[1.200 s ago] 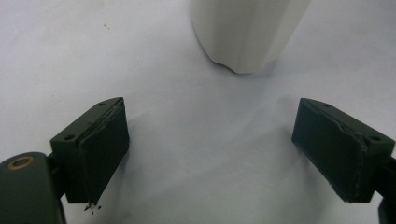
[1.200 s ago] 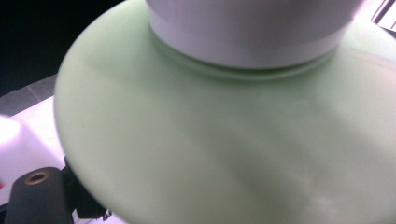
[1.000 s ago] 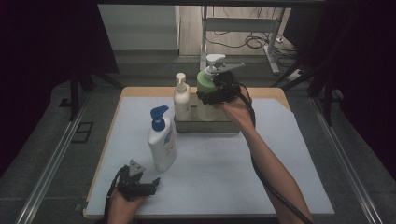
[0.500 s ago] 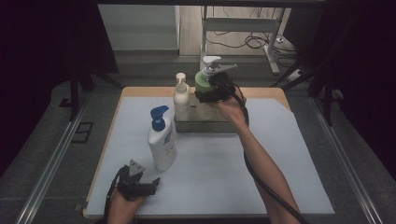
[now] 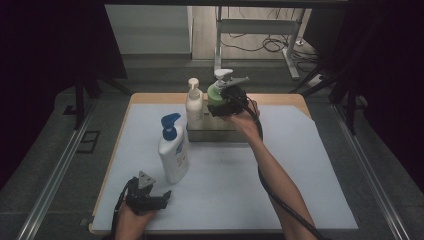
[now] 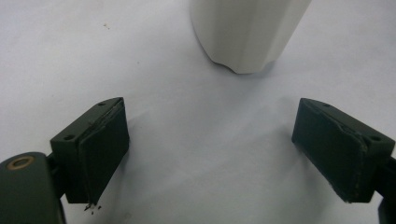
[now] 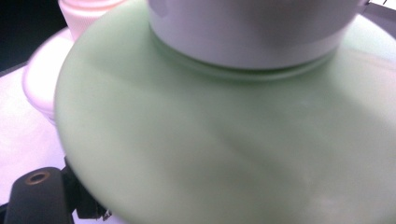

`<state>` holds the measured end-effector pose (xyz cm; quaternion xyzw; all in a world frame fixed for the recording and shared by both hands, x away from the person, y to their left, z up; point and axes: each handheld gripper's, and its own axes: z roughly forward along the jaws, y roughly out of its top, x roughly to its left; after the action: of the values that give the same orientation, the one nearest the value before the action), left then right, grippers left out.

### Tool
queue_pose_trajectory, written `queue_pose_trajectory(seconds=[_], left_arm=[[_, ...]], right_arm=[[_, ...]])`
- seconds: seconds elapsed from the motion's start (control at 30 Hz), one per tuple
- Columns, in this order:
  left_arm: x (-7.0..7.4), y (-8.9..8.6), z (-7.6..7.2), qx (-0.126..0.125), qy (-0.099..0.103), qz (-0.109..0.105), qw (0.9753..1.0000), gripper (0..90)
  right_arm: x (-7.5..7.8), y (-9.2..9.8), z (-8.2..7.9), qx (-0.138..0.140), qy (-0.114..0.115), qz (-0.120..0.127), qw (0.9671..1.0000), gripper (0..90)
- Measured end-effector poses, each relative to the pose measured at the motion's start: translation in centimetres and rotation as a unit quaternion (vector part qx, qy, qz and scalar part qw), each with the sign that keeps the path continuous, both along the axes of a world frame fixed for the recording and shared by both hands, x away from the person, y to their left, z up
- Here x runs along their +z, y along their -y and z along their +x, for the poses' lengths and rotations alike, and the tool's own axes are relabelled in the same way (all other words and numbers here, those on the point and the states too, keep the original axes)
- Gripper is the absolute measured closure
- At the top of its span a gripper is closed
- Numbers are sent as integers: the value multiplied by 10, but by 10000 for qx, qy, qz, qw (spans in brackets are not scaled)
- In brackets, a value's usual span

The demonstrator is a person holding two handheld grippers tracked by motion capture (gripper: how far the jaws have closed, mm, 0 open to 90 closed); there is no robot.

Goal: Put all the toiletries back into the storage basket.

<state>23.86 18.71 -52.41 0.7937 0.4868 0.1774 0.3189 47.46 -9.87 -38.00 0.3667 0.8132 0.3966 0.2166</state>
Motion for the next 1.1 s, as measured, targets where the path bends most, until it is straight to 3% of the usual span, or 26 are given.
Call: queue_pose_trajectory(seconds=[0.7, 1.1], left_arm=[[0, 0, 0, -7, -1, 8, 10000, 108], [0, 0, 0, -6, 0, 14, 10000, 107]], right_arm=[[-32, 4, 0, 52, -274, -19, 9996, 122], [-36, 9, 2, 63, -240, 186, 9995, 112]])
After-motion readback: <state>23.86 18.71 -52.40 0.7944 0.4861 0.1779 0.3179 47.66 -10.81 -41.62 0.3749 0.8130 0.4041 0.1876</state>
